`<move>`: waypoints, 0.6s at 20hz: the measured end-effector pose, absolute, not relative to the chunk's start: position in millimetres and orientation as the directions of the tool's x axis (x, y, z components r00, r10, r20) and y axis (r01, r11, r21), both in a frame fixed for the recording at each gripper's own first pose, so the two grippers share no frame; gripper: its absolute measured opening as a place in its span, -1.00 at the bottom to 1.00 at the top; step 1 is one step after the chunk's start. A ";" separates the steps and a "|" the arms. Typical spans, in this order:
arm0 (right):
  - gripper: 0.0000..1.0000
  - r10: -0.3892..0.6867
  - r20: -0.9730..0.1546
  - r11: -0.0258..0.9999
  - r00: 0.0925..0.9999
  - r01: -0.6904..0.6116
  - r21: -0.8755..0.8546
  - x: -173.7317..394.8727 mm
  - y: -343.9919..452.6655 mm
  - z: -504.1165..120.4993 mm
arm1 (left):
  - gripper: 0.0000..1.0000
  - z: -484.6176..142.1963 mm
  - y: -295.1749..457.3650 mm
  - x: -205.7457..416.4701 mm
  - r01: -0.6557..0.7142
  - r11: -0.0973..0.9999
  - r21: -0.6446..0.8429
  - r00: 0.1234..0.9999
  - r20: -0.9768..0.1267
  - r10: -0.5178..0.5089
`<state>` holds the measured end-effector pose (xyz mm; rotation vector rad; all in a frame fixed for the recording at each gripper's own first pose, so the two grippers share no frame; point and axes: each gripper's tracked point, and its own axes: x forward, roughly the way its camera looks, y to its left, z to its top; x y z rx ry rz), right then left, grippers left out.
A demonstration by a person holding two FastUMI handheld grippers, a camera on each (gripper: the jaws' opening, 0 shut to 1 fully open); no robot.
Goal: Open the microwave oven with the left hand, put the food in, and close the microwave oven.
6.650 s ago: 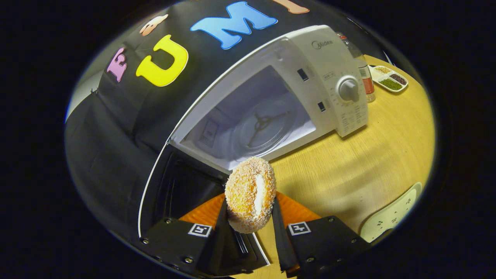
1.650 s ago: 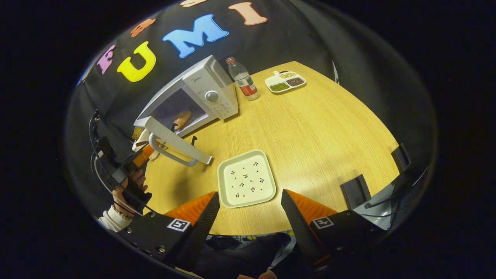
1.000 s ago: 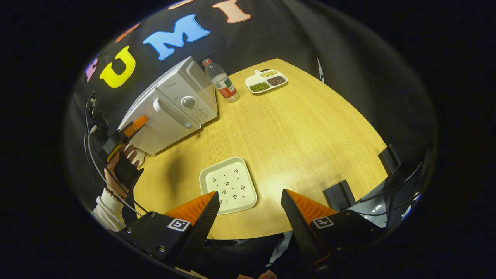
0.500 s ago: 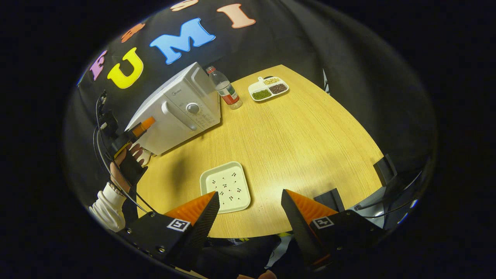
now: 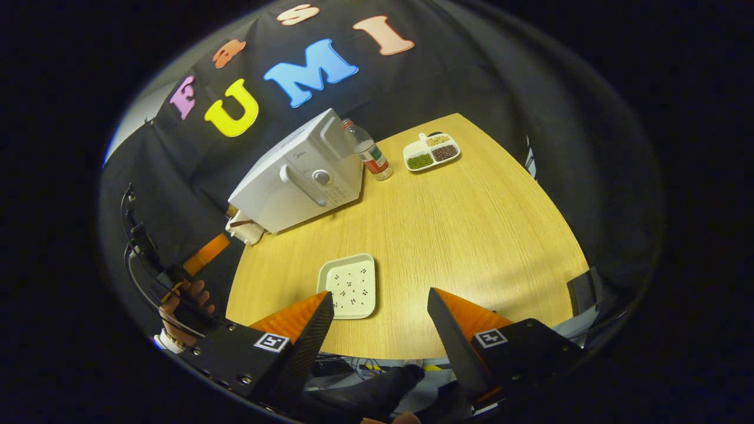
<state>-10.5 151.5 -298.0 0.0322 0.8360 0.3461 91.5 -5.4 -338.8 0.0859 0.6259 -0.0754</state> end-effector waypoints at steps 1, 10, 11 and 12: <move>0.97 0.326 -0.715 0.936 0.618 -0.318 0.152 -9.1 151.4 -296.4 | 0.27 -328.0 -3.8 62.9 0.073 0.996 0.061 0.806 -0.592 -0.022; 0.96 0.488 -0.465 0.830 0.739 -0.558 -0.016 1.4 250.9 -159.0 | 0.27 -158.1 14.6 -13.0 -0.017 0.998 0.054 0.891 -0.452 0.040; 0.96 0.495 -0.426 0.820 0.757 -0.569 -0.059 1.3 265.3 -135.1 | 0.27 -134.8 15.9 -6.9 -0.015 0.999 0.047 0.906 -0.421 0.034; 0.96 0.507 -0.381 0.811 0.773 -0.578 -0.095 -3.2 280.3 -110.6 | 0.27 -110.4 16.0 0.5 -0.007 0.999 0.044 0.921 -0.388 0.024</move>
